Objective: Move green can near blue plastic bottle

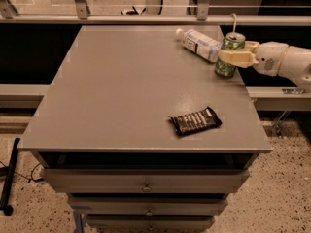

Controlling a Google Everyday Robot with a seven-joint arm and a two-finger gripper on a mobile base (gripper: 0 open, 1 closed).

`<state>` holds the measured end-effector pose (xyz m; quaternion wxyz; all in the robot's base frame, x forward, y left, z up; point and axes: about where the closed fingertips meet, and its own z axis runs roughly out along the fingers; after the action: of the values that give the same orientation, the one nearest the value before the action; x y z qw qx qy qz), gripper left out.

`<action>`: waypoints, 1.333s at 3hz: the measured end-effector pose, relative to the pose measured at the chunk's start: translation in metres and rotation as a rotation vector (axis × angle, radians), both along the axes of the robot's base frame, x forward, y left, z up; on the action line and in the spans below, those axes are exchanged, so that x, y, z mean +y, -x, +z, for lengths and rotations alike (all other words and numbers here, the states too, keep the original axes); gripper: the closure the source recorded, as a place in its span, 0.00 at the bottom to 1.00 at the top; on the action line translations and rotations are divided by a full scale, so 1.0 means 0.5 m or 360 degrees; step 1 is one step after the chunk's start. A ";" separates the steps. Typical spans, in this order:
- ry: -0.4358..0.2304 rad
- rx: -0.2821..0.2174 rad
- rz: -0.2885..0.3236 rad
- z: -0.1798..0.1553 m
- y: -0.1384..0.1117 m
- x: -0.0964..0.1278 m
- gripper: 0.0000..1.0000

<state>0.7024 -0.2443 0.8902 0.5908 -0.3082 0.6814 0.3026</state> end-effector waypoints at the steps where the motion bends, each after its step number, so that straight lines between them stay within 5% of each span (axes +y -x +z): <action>1: 0.0016 0.0012 0.0005 -0.004 -0.007 0.006 0.60; 3: 0.0032 0.0013 0.0007 0.000 -0.012 0.007 0.13; 4: 0.0029 0.0010 0.0017 0.003 -0.012 0.011 0.00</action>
Offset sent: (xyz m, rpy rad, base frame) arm 0.0059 -0.0039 0.0005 -0.0272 0.0070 -0.0077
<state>0.7086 -0.2388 0.8917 0.5842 -0.3163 0.6844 0.3005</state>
